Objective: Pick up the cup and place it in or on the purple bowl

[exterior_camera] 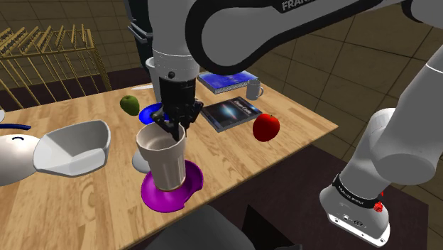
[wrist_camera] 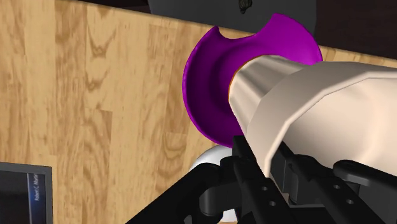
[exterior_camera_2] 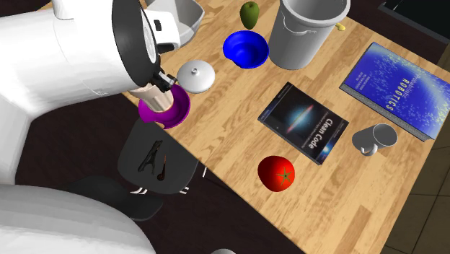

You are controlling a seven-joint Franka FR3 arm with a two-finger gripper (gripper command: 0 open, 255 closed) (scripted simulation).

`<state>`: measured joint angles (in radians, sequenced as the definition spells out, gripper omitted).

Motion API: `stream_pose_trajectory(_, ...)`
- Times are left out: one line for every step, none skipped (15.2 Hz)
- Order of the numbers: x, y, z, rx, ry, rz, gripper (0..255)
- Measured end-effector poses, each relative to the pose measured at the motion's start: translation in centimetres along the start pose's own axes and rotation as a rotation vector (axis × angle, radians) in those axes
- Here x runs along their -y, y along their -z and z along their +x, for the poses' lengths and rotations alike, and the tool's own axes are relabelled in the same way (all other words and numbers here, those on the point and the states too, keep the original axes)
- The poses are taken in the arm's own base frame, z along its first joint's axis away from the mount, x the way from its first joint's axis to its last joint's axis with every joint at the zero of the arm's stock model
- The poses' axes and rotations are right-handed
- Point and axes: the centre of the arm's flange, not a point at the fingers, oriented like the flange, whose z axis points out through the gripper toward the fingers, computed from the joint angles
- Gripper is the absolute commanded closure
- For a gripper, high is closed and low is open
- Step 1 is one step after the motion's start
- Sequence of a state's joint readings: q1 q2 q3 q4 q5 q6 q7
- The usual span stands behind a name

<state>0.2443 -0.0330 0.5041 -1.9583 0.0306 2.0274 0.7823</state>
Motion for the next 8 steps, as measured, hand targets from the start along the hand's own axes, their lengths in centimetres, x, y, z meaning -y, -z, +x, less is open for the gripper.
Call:
stream_pose_trajectory(0.0,-0.5,-0.1,0.000,0.000,0.000,255)
stream_pose_trajectory(0.0,-1.0,0.0,0.000,0.000,0.000,255)
stream_pose_trajectory(-0.1,-1.4,0.0,0.000,0.000,0.000,255)
stream_pose_trajectory(-0.1,-1.6,-0.1,0.000,0.000,0.000,255)
stream_pose_trajectory(-0.2,-1.7,-0.1,0.000,0.000,0.000,255)
stream_pose_trajectory(-0.2,-1.8,-0.1,0.000,0.000,0.000,255)
stream_pose_trajectory(-0.2,-1.8,-0.1,0.000,0.000,0.000,255)
stream_pose_trajectory(-0.2,-1.8,-0.1,0.000,0.000,0.000,255)
